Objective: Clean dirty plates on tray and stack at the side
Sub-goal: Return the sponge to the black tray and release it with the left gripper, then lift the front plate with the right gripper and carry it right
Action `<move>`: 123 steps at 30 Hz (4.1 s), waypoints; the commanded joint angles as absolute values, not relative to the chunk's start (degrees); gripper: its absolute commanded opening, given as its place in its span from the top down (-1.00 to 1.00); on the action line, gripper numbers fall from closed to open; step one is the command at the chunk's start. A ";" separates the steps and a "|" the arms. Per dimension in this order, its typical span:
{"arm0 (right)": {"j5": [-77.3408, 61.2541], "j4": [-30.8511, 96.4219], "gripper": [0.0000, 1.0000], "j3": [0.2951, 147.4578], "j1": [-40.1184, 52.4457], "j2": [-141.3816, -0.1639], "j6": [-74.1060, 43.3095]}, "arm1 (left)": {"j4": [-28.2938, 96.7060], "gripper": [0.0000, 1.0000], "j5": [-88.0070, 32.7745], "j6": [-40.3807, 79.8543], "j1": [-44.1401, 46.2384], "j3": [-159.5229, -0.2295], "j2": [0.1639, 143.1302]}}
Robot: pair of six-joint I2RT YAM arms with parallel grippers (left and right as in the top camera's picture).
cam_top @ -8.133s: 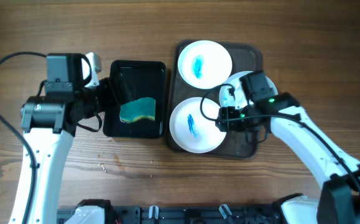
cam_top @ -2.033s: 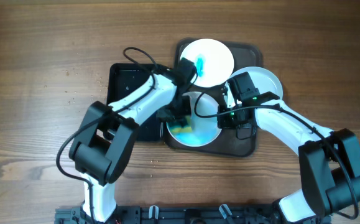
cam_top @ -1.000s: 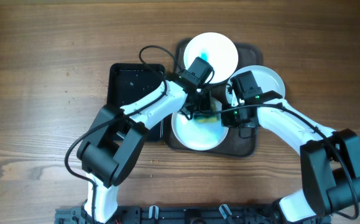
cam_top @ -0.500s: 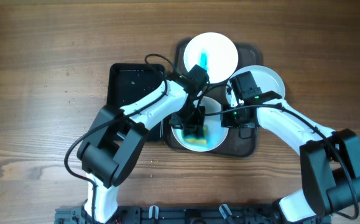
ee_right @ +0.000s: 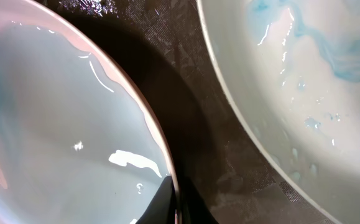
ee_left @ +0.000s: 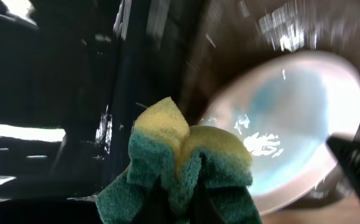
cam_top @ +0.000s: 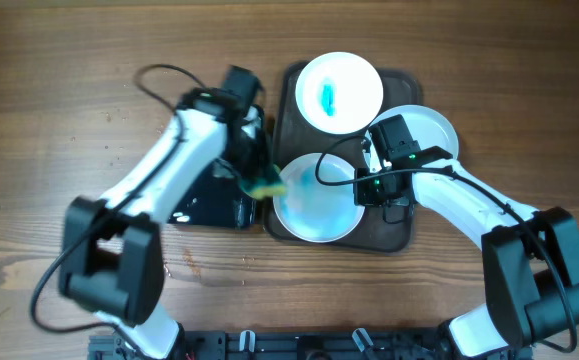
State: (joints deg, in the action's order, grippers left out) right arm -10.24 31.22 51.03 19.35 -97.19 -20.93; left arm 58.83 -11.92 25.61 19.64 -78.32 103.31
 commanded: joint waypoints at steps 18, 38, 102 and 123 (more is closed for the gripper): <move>-7.27 47.44 0.91 66.19 19.11 -89.78 -12.82 | 56.84 -1.00 -8.60 21.45 1.85 -75.44 92.03; 26.50 29.06 0.91 80.68 44.05 -102.41 -15.35 | 59.66 -1.00 -13.65 21.41 -8.64 -75.42 76.82; 54.04 -6.17 0.91 80.55 55.51 -98.00 39.48 | 59.66 -1.00 -13.65 21.41 -8.64 -75.42 76.82; 0.84 50.19 0.91 80.09 -23.35 -93.17 -33.17 | 59.66 -1.00 -13.65 21.41 -8.64 -75.42 76.82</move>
State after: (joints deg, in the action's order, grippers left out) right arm -11.90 47.27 80.36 -15.57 -91.88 -31.92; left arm 59.79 -13.23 21.69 -8.32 -74.63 77.19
